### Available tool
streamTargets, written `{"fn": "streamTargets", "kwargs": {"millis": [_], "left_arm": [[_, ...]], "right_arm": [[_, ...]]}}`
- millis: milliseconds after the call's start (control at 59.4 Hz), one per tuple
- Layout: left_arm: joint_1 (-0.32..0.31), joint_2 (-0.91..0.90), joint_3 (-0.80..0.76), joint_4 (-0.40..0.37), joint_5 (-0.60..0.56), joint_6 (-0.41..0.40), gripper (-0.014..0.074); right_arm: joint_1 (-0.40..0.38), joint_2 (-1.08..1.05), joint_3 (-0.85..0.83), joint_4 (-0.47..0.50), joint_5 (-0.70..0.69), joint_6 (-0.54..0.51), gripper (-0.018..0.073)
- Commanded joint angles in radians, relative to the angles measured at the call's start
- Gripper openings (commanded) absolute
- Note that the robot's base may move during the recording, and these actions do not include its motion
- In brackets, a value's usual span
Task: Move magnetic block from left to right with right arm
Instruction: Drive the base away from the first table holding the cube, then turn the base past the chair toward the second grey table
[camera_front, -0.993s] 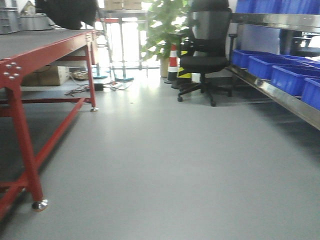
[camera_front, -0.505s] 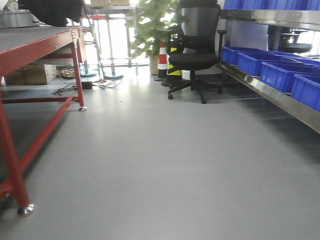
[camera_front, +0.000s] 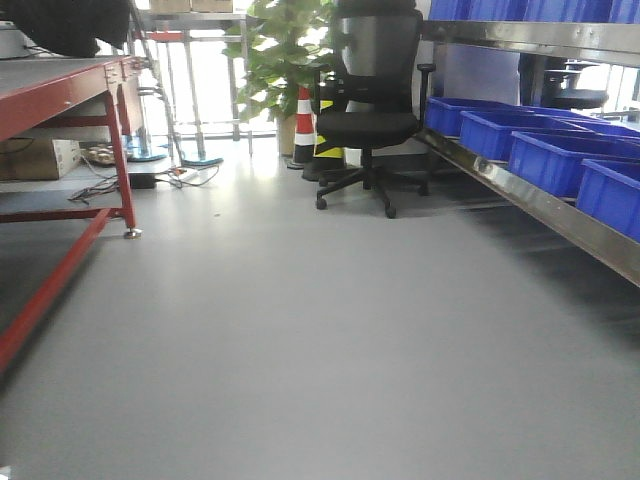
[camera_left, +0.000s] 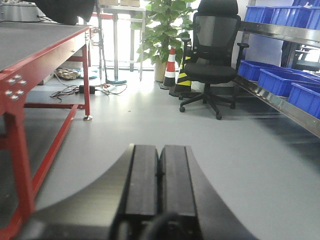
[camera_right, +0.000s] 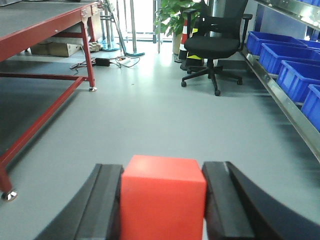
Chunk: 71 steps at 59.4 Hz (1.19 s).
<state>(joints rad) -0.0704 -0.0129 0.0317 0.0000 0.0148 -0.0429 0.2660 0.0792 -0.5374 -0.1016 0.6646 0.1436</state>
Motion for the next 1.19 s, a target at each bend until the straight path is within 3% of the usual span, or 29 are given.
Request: {"fn": "streamTargets", "kwargs": {"millis": [0, 1178], "left_arm": [[-0.007, -0.014, 0.009, 0.000, -0.089, -0.004, -0.0116], [-0.007, -0.014, 0.009, 0.000, -0.089, -0.004, -0.0116]], "right_arm": [[-0.001, 0.018, -0.024, -0.015, -0.091, -0.008, 0.0204], [-0.001, 0.018, -0.024, -0.015, -0.090, -0.008, 0.0204]]}}
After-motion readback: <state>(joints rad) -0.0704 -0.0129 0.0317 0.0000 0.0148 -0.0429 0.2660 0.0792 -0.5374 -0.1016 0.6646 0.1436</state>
